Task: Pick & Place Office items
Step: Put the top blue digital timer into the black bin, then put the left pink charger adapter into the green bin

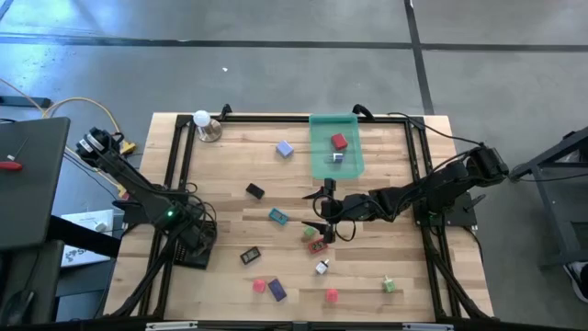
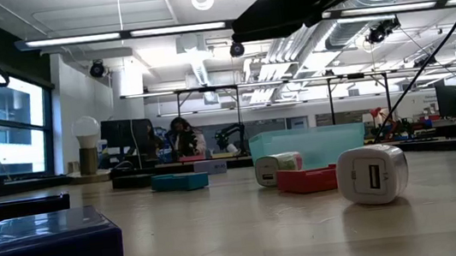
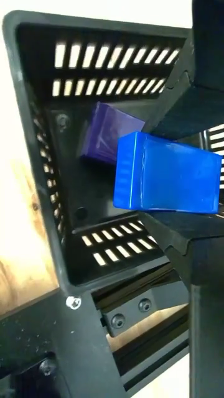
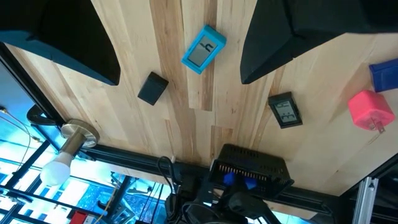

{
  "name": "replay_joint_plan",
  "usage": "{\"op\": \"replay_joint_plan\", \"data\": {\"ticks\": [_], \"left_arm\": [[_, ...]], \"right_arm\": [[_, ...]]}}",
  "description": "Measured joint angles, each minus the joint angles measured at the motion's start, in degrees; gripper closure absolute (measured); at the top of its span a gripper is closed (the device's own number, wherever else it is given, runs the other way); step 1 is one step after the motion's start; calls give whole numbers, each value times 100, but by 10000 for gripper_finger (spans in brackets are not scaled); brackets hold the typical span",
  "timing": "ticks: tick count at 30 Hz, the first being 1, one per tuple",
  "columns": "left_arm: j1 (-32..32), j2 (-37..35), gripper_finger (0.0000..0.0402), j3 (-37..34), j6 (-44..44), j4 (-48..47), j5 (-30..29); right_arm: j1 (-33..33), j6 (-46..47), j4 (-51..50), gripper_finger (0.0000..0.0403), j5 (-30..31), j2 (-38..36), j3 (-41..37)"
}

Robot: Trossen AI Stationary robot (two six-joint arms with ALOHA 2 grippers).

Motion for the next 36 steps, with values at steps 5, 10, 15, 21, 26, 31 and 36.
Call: {"op": "replay_joint_plan", "data": {"ticks": [5,10,15,21,26,31,36], "left_arm": [[219,-1,226,0,378,61,-152],[342,-1,226,0,498,108,-97],[343,-1,226,0,481,105,-170],[343,-1,226,0,542,106,-172],[343,-1,226,0,544,108,-172],[343,-1,208,0,546,118,-174],[343,-1,168,0,604,145,-323]], "right_arm": [[0,0,-20,82,0,0,0],[0,0,-34,82,0,0,1],[0,0,-127,82,0,0,0],[0,0,-127,82,0,0,0],[0,0,-127,82,-2,0,0],[0,0,-127,82,-2,0,0],[0,0,-127,82,-2,0,0]]}}
